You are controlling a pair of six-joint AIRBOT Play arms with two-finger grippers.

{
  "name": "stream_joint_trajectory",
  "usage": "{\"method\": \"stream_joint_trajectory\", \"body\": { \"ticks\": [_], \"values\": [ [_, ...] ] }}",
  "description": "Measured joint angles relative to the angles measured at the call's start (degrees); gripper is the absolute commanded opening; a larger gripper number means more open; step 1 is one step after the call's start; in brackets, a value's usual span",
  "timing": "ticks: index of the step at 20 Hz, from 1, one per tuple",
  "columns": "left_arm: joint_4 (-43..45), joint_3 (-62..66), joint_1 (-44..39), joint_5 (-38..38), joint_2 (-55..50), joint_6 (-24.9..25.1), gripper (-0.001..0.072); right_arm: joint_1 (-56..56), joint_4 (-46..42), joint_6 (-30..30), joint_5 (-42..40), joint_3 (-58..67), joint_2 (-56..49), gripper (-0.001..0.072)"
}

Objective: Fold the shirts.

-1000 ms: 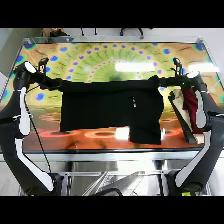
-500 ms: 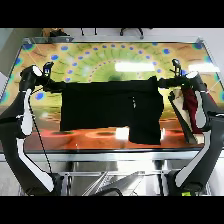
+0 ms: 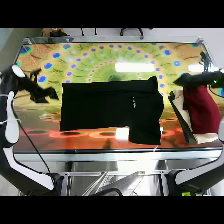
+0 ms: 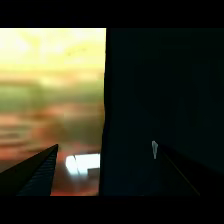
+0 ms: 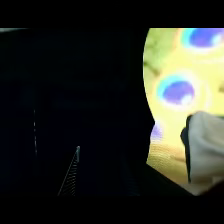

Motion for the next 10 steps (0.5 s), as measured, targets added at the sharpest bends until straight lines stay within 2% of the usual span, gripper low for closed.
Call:
{"method": "stream_joint_trajectory", "body": {
  "ticks": [4, 7, 10],
  "values": [
    [-6.0, -18.6, 1.4, 2.4, 4.2, 4.3, 0.0663, -4.6, 0.2, 0.5, 2.7, -14.9, 8.6, 0.0320],
    [-9.8, -25.7, 1.7, 3.2, 5.5, 6.4, 0.0651, -6.5, 0.2, 0.3, 3.3, -22.9, 14.3, 0.0321],
    [-14.0, -28.6, 1.8, 5.3, 5.6, 9.4, 0.0184, -7.3, 0.2, -0.1, 3.5, -28.2, 18.6, 0.0320]
  ]
}}
